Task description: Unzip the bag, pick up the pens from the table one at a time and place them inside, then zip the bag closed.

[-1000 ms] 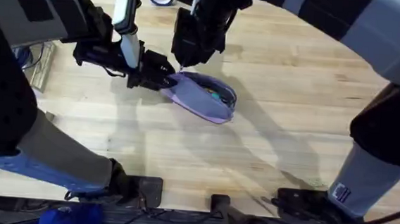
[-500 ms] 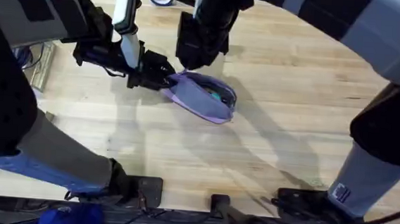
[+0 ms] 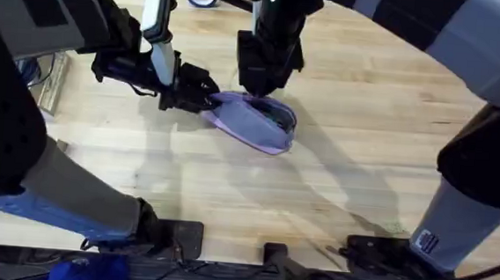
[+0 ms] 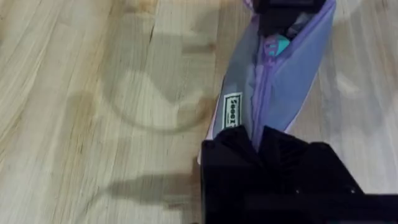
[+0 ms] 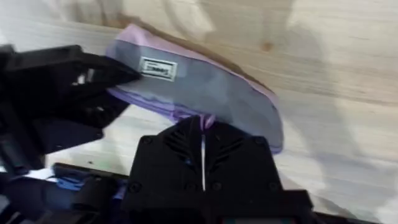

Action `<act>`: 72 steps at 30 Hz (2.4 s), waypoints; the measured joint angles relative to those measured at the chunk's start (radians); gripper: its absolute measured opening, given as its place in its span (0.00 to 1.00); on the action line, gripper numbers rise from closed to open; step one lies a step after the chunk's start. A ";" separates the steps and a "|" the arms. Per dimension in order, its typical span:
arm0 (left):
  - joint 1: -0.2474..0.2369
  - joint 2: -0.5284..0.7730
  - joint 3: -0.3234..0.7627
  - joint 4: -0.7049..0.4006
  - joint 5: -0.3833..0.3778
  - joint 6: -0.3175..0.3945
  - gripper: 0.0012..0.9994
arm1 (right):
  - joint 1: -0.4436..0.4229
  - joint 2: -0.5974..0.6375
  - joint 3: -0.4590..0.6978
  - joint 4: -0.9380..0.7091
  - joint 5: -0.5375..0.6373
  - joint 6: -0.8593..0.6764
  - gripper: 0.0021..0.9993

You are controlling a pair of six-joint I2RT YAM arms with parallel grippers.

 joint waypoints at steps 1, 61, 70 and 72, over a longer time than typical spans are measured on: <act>0.000 0.000 0.000 0.000 0.000 0.000 0.04 | 0.000 0.000 0.000 -0.013 0.009 -0.006 0.03; -0.016 0.000 0.000 -0.037 0.042 -0.004 0.04 | -0.251 -0.004 -0.025 -0.292 0.076 -0.392 0.03; -0.018 0.000 0.000 -0.049 0.045 -0.004 0.04 | -0.289 -0.013 -0.274 -0.175 0.053 -0.376 0.03; -0.016 0.002 0.000 -0.044 0.035 -0.004 0.04 | -0.307 -0.014 -0.348 -0.154 0.093 -0.363 0.03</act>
